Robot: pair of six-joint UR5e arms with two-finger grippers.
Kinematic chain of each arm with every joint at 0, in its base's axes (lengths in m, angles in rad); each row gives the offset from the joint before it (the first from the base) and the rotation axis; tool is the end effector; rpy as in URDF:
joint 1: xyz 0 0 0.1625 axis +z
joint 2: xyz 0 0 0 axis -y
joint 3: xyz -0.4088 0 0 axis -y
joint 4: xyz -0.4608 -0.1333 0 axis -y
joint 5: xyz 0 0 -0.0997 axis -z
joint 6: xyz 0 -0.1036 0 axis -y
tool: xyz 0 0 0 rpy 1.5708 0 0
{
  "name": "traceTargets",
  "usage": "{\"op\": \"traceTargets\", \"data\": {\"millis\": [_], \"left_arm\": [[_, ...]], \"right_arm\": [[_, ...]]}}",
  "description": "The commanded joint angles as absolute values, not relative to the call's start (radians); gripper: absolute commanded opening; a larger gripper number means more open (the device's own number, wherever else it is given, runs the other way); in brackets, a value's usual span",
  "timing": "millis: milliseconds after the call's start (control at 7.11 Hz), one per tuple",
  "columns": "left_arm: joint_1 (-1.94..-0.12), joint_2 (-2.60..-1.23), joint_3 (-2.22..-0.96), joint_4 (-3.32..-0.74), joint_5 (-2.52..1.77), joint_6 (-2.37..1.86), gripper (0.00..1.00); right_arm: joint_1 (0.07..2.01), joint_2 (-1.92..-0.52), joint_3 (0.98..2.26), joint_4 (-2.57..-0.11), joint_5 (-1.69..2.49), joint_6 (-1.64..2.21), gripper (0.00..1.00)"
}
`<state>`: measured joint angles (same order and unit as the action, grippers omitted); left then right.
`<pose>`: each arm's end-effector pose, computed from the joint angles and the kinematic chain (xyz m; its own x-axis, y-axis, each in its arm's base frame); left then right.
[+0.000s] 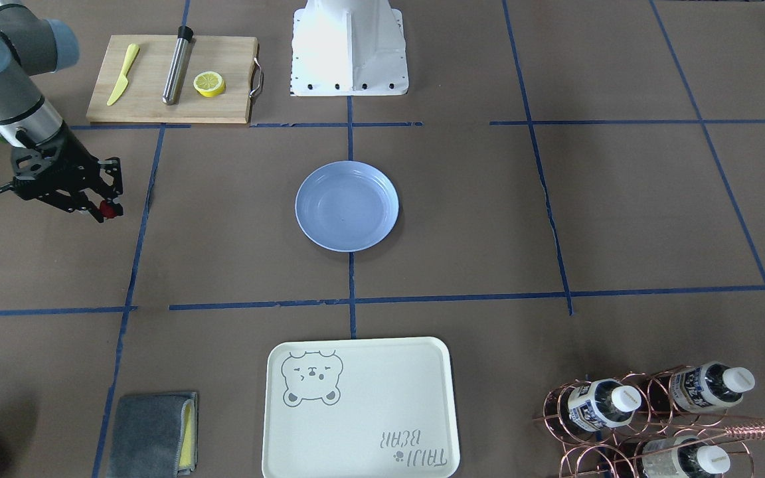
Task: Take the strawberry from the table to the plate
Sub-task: 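Carry the strawberry with the right gripper over the blue plate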
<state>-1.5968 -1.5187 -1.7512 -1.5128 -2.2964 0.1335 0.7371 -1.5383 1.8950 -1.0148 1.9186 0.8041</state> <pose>-0.0786 -0.5388 0.5821 0.7458 0.1596 -0.6467 -0.0740 0.9847 0.1577 -0.3659 -0.4645 0.3909 0.6260 -0.3126 0.7144 0.0029 0.9171 0.3987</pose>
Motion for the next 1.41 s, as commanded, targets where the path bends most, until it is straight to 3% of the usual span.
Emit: {"op": "traceTargets", "data": {"millis": [0, 281, 562, 844, 1266], "left_arm": [[-1.597, -1.52, -1.752, -1.513, -2.296, 0.133, 1.0], [-1.597, -1.522, -1.752, -1.514, -2.296, 0.133, 1.0], [-1.597, -1.522, -1.753, -1.516, -2.296, 0.135, 1.0], [-1.597, -1.522, -1.753, -1.516, -2.296, 0.135, 1.0], [-1.597, -1.523, -1.75, -1.514, -2.296, 0.137, 1.0]], "right_arm": [[0.633, -1.271, 1.918, -1.287, 1.84, 0.948, 0.0], [0.51, -0.979, 1.79, -1.487, 1.716, 1.075, 0.0], [0.404, -0.809, 1.57, -1.483, 1.603, 1.167, 0.0], [0.351, -0.755, 1.471, -1.482, 1.548, 1.195, 0.0], [0.351, -0.759, 1.471, -1.483, 1.545, 1.18, 0.0]]}}
